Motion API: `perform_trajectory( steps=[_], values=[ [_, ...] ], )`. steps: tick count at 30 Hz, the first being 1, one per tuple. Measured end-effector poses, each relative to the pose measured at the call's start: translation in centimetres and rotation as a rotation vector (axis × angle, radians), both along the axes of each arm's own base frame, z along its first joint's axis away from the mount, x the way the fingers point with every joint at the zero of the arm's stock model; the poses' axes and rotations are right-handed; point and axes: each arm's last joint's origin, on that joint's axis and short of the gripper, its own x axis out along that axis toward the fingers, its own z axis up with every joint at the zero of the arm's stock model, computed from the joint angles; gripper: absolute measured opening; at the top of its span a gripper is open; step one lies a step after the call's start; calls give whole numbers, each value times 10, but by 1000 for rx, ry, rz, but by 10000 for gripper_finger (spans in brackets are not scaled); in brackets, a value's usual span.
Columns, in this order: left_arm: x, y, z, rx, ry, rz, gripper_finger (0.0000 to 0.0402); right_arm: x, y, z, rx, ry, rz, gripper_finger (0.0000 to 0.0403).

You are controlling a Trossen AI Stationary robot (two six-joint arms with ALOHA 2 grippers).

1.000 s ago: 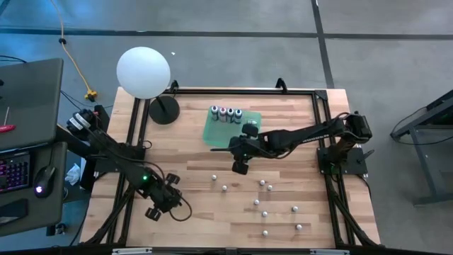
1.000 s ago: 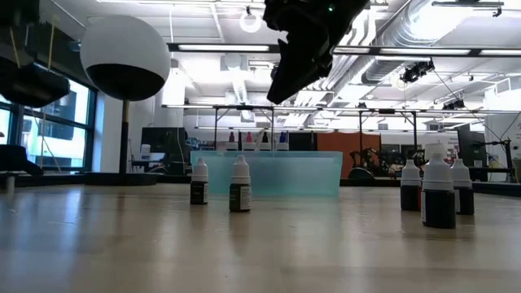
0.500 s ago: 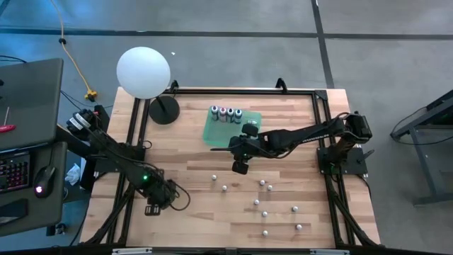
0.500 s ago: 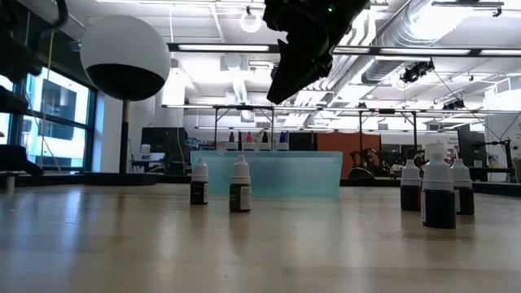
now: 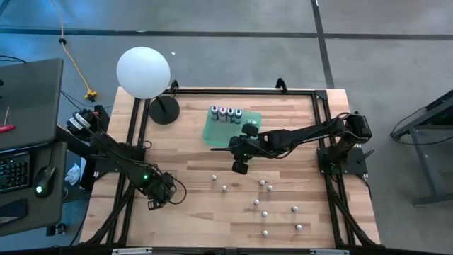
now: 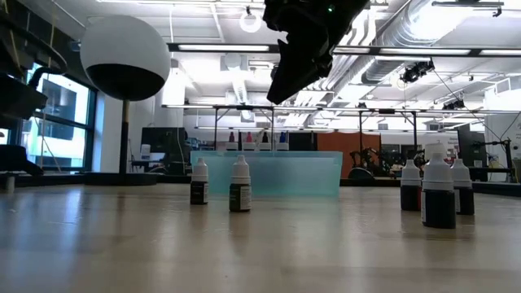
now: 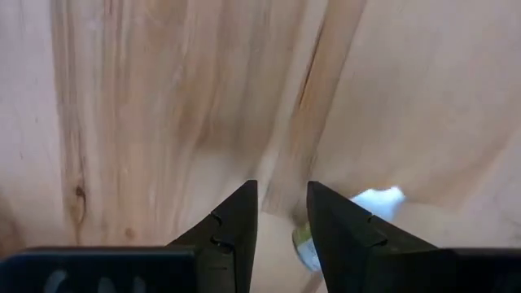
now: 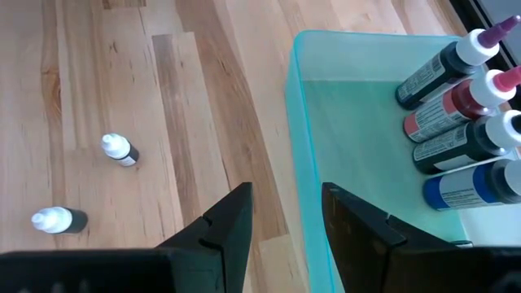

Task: Pick & Place food coloring
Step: Put the top green food coloring bottle into the bin

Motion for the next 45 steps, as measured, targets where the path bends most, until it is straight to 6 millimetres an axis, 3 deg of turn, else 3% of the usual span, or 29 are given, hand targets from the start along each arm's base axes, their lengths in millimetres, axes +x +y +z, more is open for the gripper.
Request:
perform_trajectory(
  steps=[6,11,19,28,34,38,45],
  values=[
    [0,-2,24,21,75,-170,106,0,0,0,-1,1,3,140],
    [3,-11,47,78,11,-309,106,0,0,0,-5,3,9,140],
    [-16,-38,27,-60,-43,-338,106,0,0,0,0,4,13,140],
    [-27,-28,5,48,-67,-351,106,0,0,0,6,2,7,140],
    [-27,-28,-8,-4,-143,-353,106,0,0,0,7,2,6,140],
    [-26,-27,-7,37,-172,-330,102,0,0,0,3,-2,2,140],
    [-13,-27,4,186,-328,-310,45,2,0,1,-16,-24,-14,140]
  ],
)
